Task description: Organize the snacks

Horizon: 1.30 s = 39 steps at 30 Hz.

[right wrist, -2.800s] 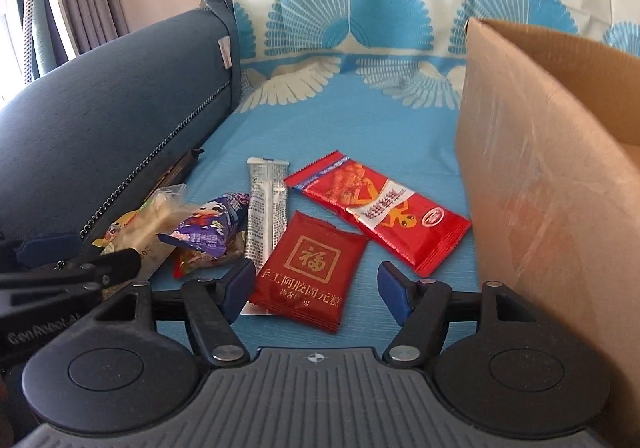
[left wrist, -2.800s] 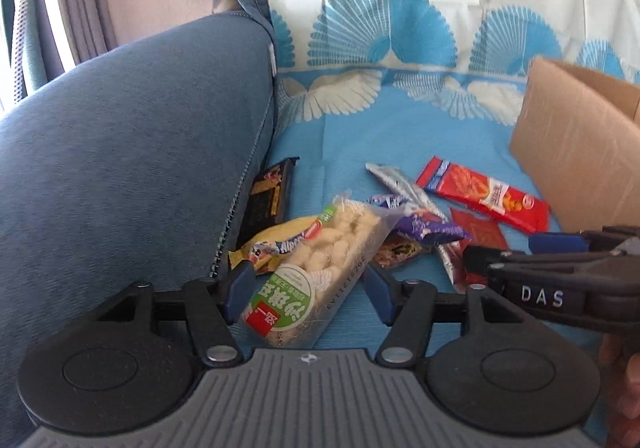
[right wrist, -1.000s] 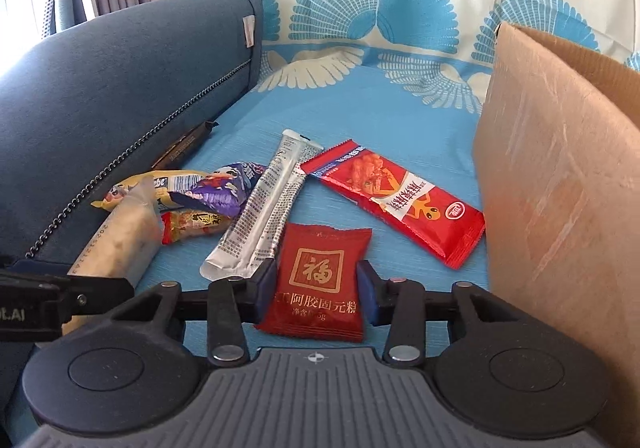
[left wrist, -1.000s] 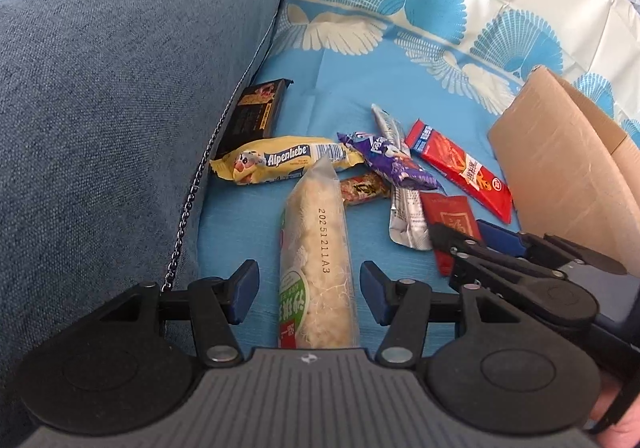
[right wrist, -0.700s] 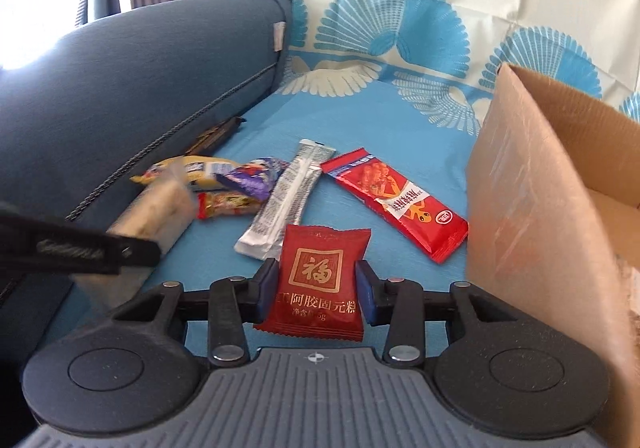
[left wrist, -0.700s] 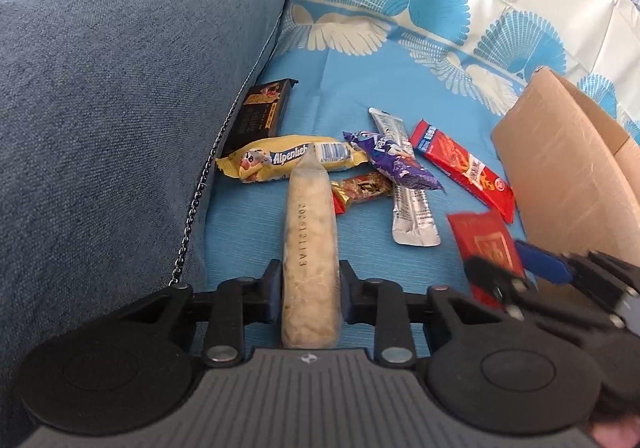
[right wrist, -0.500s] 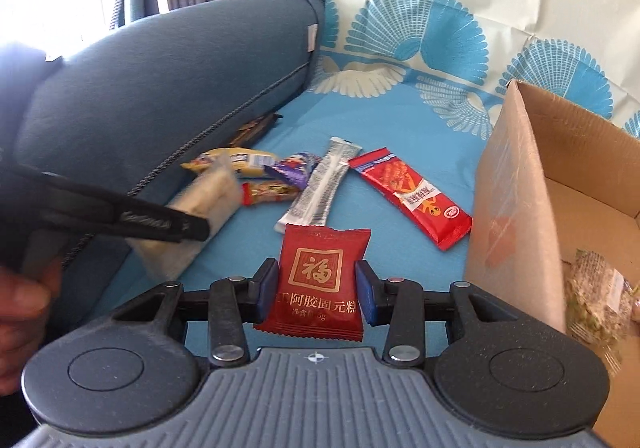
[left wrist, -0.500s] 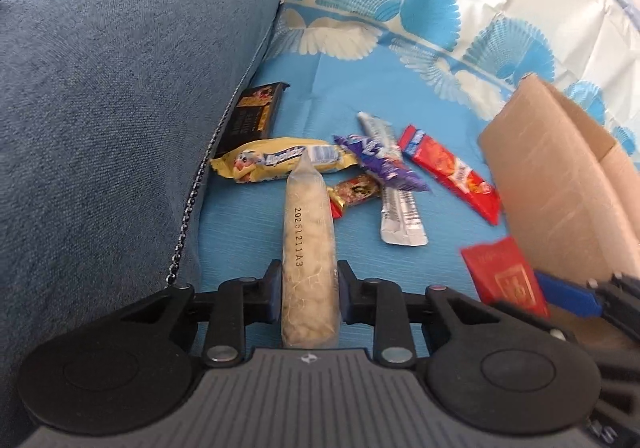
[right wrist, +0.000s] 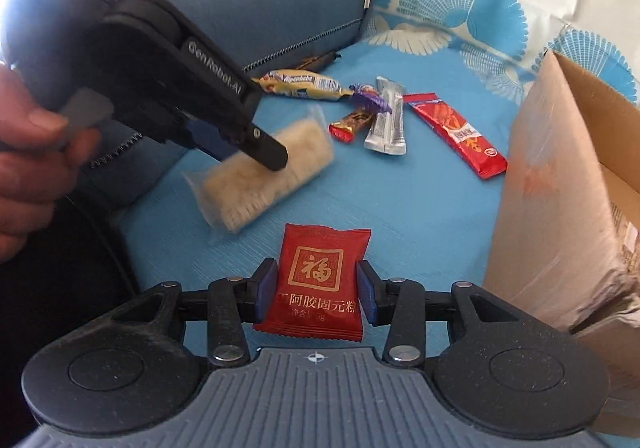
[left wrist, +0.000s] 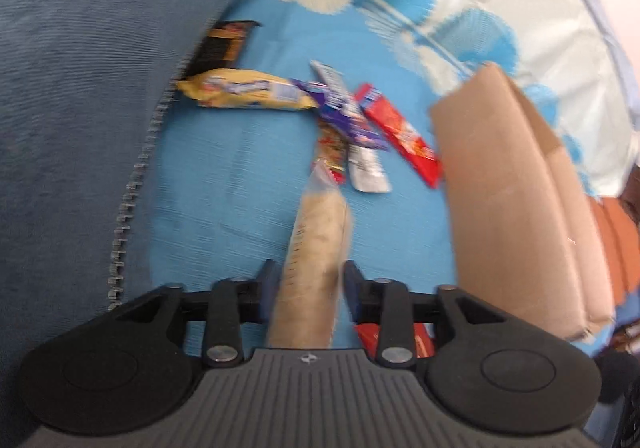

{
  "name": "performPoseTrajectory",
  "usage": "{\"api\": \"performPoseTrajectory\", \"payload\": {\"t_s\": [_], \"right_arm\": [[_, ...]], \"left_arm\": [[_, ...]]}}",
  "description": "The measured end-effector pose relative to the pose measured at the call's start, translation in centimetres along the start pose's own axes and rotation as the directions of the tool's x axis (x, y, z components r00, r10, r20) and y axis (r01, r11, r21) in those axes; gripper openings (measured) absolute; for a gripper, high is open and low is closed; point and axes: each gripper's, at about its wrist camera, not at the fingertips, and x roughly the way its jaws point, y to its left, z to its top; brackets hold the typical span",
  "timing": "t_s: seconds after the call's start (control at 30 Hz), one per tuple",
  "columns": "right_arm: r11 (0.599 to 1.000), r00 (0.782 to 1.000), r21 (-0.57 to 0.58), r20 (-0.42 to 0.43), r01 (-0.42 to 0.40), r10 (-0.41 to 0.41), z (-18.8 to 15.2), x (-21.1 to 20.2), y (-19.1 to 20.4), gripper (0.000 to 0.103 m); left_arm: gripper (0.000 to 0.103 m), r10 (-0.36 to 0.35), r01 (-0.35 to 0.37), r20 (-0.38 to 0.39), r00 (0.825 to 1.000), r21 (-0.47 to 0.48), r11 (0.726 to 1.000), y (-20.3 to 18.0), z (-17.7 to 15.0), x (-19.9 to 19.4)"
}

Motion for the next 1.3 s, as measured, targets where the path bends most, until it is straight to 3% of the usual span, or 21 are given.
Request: {"api": "performPoseTrajectory", "payload": {"t_s": [0.03,0.33,0.53,0.8,0.83,0.97,1.03,1.2,1.3], "right_arm": [[1.000,1.000,0.002,-0.008,-0.003,0.003,0.0,0.3,0.0,0.046],[1.000,0.999,0.017,-0.036,-0.008,0.008,-0.5,1.5,0.1,0.051],[0.999,0.999,0.053,-0.045,-0.008,0.010,-0.4,2.2,-0.5,0.057],[0.997,0.999,0.082,-0.042,-0.014,0.017,-0.3,2.5,-1.0,0.056],[0.997,0.999,0.082,-0.040,-0.017,0.020,-0.3,2.5,-1.1,0.051],[0.997,0.999,0.075,-0.031,-0.021,0.024,-0.3,2.4,-1.0,0.045],[0.997,1.000,0.077,-0.022,-0.014,0.016,-0.2,2.1,-0.9,0.045],[0.996,1.000,0.086,0.022,0.015,-0.017,0.2,1.2,-1.0,0.045],[0.995,1.000,0.100,-0.011,0.027,-0.026,0.1,1.6,-1.5,0.045]], "left_arm": [[0.060,0.014,-0.014,0.009,1.000,-0.005,1.000,0.0,0.0,0.0],[0.062,0.073,-0.072,-0.005,0.997,0.097,0.993,-1.1,0.3,1.0],[0.062,0.135,-0.129,-0.012,0.991,0.210,0.969,-2.9,-0.3,2.2],[0.062,0.172,-0.166,-0.002,0.985,0.257,0.952,-3.8,-0.7,2.7],[0.062,0.172,-0.166,-0.002,0.985,0.256,0.953,-3.7,-0.7,2.7],[0.054,0.174,-0.167,-0.003,0.985,0.262,0.950,-3.9,-0.7,2.7],[0.042,0.169,-0.163,0.000,0.986,0.271,0.949,-3.9,-0.7,2.6],[0.042,0.160,-0.157,0.008,0.987,0.268,0.951,-3.9,-0.8,2.5],[0.042,0.157,-0.152,0.003,0.988,0.262,0.953,-3.8,-0.7,2.5]]}}
